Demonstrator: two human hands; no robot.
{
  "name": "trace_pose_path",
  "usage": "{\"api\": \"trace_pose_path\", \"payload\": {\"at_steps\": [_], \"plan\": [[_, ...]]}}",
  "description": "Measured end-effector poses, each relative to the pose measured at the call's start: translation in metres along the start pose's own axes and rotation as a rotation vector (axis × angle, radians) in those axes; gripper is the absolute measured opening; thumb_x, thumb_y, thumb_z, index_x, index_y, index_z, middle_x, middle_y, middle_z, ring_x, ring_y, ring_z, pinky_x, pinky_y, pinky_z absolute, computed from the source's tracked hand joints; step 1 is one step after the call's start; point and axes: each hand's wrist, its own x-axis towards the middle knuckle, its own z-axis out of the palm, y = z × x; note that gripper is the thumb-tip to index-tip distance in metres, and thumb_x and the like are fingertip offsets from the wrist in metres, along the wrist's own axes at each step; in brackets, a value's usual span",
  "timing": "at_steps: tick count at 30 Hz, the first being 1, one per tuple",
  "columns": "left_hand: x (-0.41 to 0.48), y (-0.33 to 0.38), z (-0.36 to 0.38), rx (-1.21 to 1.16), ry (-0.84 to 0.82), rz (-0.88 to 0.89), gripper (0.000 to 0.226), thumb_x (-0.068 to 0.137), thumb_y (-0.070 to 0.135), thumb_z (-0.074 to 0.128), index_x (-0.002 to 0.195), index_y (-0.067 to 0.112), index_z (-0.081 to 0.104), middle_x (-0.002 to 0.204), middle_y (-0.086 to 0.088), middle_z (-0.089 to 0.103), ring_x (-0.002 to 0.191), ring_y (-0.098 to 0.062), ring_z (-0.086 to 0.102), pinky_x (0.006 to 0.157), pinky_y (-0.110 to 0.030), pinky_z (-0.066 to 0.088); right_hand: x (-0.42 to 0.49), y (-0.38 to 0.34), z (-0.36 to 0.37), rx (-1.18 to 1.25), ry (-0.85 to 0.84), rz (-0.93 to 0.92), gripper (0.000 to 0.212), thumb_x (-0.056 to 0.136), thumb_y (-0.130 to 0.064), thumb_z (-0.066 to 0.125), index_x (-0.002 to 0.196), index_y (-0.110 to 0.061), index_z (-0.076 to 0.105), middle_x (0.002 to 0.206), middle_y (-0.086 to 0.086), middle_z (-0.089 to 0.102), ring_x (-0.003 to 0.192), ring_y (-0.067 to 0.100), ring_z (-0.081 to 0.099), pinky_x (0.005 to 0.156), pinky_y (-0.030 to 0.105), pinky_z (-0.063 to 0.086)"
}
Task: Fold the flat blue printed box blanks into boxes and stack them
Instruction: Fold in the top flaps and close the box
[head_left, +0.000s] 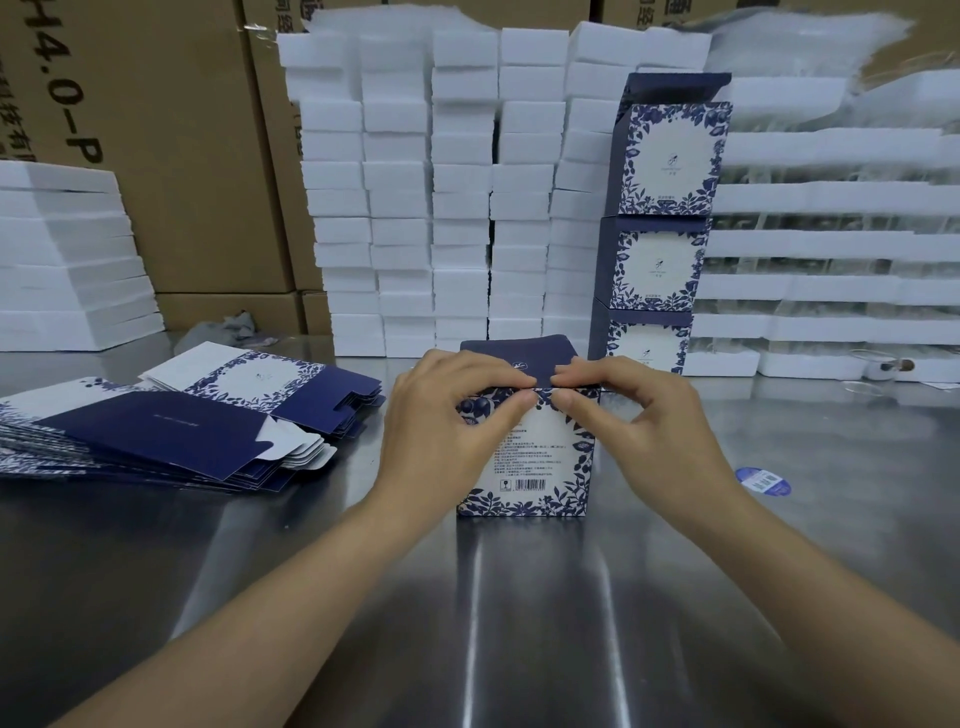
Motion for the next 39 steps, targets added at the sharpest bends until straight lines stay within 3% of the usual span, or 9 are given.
{"api": "trace_pose_path", "payload": {"at_steps": [4,10,14,18,21,24,28,36,39], "plan": [[0.004,-0.014,-0.014,-0.182,-0.051,-0.125,0.021,0.086,0.028,0.088,0.104,0.037,0.082,0.106,0.024,0.077,0.110,-0.006,0.069,0.092,-0.023,0.054,0.002,0.007,-0.010,0.169,-0.014,0.047,0.017,0.086,-0.010,0.085,0.101,-0.017,0.080,0.107,-0.006,0.080,0.111,0.007,0.073,0.088,0.022,0.060],[0.004,-0.030,-0.019,-0.340,-0.045,-0.237,0.016,0.083,0.027,0.089,0.097,0.032,0.086,0.108,0.013,0.080,0.120,-0.009,0.069,0.088,-0.034,0.064,0.005,0.018,-0.015,0.100,-0.054,-0.003,0.009,0.092,-0.013,0.080,0.100,-0.018,0.080,0.109,-0.011,0.080,0.122,0.005,0.069,0.107,0.029,0.052],[0.004,-0.030,-0.021,-0.365,-0.068,-0.232,0.019,0.083,0.027,0.088,0.100,0.035,0.086,0.110,0.013,0.080,0.125,-0.005,0.066,0.086,-0.027,0.063,0.005,0.018,-0.015,0.120,-0.048,0.009,0.010,0.091,-0.013,0.082,0.099,-0.019,0.082,0.109,-0.011,0.080,0.121,0.006,0.069,0.110,0.035,0.050],[0.005,-0.033,-0.027,-0.373,-0.130,-0.223,0.024,0.090,0.023,0.083,0.112,0.032,0.083,0.118,0.018,0.078,0.131,0.001,0.061,0.094,-0.017,0.056,0.005,0.019,-0.016,0.134,-0.015,0.075,0.013,0.089,-0.019,0.083,0.101,-0.021,0.084,0.117,-0.008,0.078,0.121,0.011,0.070,0.108,0.053,0.052],[0.005,-0.031,-0.025,-0.328,-0.119,-0.211,0.021,0.094,0.020,0.080,0.112,0.029,0.083,0.116,0.019,0.078,0.130,0.003,0.061,0.096,-0.018,0.056,0.005,0.017,-0.014,0.122,0.006,0.082,0.010,0.090,-0.018,0.082,0.100,-0.018,0.083,0.116,-0.007,0.078,0.118,0.012,0.070,0.105,0.056,0.053],[0.002,-0.028,-0.023,-0.304,-0.116,-0.196,0.022,0.096,0.020,0.078,0.115,0.031,0.082,0.123,0.016,0.076,0.130,0.001,0.061,0.096,-0.026,0.059,0.003,0.013,-0.012,0.014,-0.005,0.037,0.011,0.094,-0.018,0.078,0.104,-0.023,0.081,0.118,-0.013,0.074,0.120,0.011,0.067,0.104,0.049,0.054],[0.000,-0.020,-0.016,-0.309,-0.087,-0.196,0.022,0.094,0.019,0.081,0.112,0.031,0.083,0.121,0.018,0.075,0.126,-0.002,0.064,0.096,-0.026,0.058,-0.002,0.005,-0.004,-0.014,-0.005,0.011,0.016,0.095,-0.021,0.078,0.103,-0.035,0.077,0.112,-0.016,0.068,0.117,0.010,0.064,0.081,0.029,0.059],[-0.001,-0.005,-0.008,-0.229,-0.008,-0.211,0.012,0.093,0.020,0.081,0.100,0.030,0.081,0.112,0.017,0.074,0.116,-0.005,0.066,0.082,-0.020,0.053,-0.004,-0.003,0.011,0.005,0.079,0.017,0.009,0.095,-0.017,0.077,0.100,-0.025,0.076,0.104,-0.009,0.066,0.107,0.011,0.063,0.073,0.018,0.054],[-0.003,0.004,-0.002,-0.203,-0.008,-0.228,0.015,0.089,0.029,0.085,0.101,0.037,0.080,0.112,0.017,0.068,0.119,-0.011,0.062,0.090,-0.030,0.053,-0.006,-0.006,0.015,0.004,0.071,0.021,0.010,0.096,-0.020,0.076,0.102,-0.028,0.076,0.106,-0.012,0.065,0.111,0.010,0.063,0.077,0.022,0.057]]}}
